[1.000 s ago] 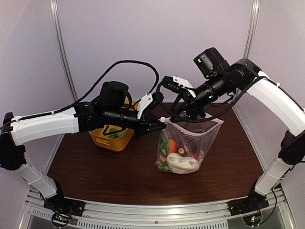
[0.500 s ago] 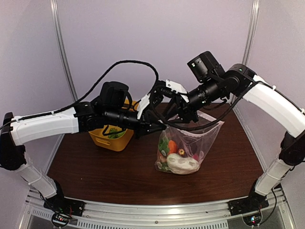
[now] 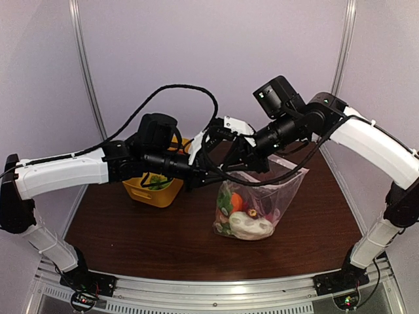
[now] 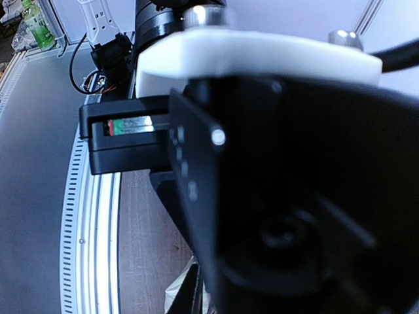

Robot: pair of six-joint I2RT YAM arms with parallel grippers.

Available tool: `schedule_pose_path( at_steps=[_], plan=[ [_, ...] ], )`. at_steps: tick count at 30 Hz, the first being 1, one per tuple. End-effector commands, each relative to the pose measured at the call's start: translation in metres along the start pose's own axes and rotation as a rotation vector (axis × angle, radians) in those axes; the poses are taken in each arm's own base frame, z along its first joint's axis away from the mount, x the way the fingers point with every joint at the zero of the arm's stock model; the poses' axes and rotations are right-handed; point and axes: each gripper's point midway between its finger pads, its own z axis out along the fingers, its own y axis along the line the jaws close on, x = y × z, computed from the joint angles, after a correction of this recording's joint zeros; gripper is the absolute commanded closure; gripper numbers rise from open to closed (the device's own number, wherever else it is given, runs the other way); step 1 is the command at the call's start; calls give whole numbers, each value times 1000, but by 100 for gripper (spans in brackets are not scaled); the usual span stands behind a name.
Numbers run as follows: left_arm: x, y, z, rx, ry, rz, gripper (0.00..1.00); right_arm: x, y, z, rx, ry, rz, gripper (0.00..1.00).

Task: Place the food in the zip-top bag and seal the zipper
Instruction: Zip the zipper on the zipper food storage bag.

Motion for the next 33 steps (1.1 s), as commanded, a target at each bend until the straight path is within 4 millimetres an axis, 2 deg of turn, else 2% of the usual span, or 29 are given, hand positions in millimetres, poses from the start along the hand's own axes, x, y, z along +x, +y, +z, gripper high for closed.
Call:
schedule_pose_path(
  at_steps=[1,7,18,23,33],
  plan=[
    [-23,-3,-9,2,-84,30,100,4,-1,-5,44,13,-1,94],
    [-19,5,-9,-44,-74,25,100,9,-10,-9,103,47,6,100],
    [-2,19,-14,-138,-45,27,100,55,-25,-30,249,200,-23,100],
    [7,28,-17,-177,-11,27,100,66,-36,-53,297,215,3,100],
    [12,48,-31,-226,-17,3,100,95,-51,-95,397,245,50,100]
  ],
)
